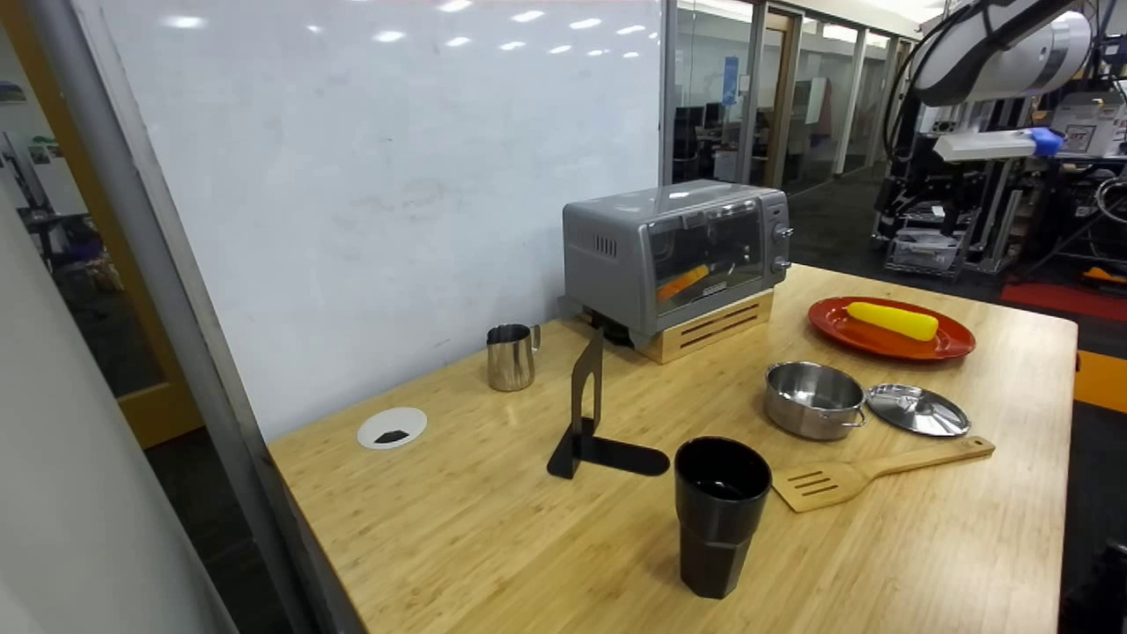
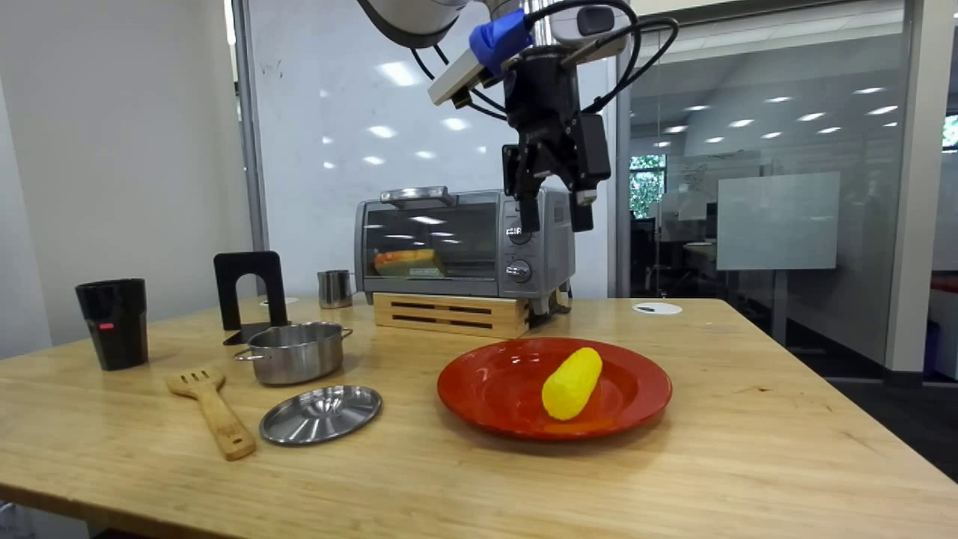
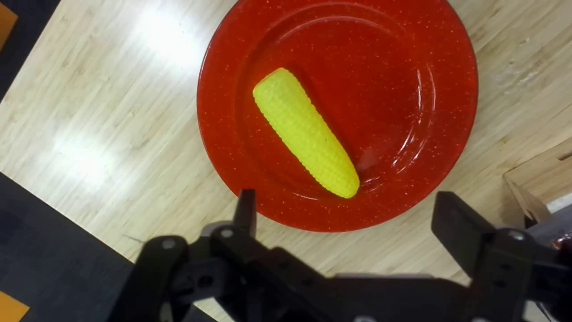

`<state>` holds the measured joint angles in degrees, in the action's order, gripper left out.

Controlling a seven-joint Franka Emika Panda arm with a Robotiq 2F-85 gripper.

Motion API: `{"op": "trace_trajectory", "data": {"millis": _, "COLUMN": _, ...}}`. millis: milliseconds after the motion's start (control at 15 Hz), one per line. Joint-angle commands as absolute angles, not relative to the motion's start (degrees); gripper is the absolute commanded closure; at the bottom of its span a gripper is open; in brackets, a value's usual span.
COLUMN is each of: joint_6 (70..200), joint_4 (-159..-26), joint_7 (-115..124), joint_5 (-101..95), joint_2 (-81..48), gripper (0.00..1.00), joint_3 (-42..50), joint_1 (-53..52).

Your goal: Put the cob of maize in the pot

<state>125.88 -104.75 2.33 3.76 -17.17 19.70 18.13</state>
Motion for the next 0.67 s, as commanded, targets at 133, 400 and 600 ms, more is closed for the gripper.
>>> {"op": "trace_trajectory", "data": {"millis": 133, "joint_6": 127.6, "joint_4": -101.4, "joint_7": -4.5, "joint_5": 3.2, "joint_2": -24.9, "gripper": 0.0, "joint_3": 18.0, "joint_1": 21.2}}
{"op": "trace_trajectory", "data": {"millis": 400, "joint_6": 132.0, "joint_4": -101.4, "joint_7": -12.0, "joint_5": -0.8, "joint_2": -28.3, "gripper": 0.0, "joint_3": 18.0, "joint_1": 22.5}}
{"op": "trace_trajectory", "data": {"millis": 600, "joint_6": 136.8, "joint_4": -102.9, "joint_7": -16.3, "joint_5": -3.5, "joint_2": -29.2, "gripper": 0.0, "joint_3": 17.5, "joint_1": 23.4}}
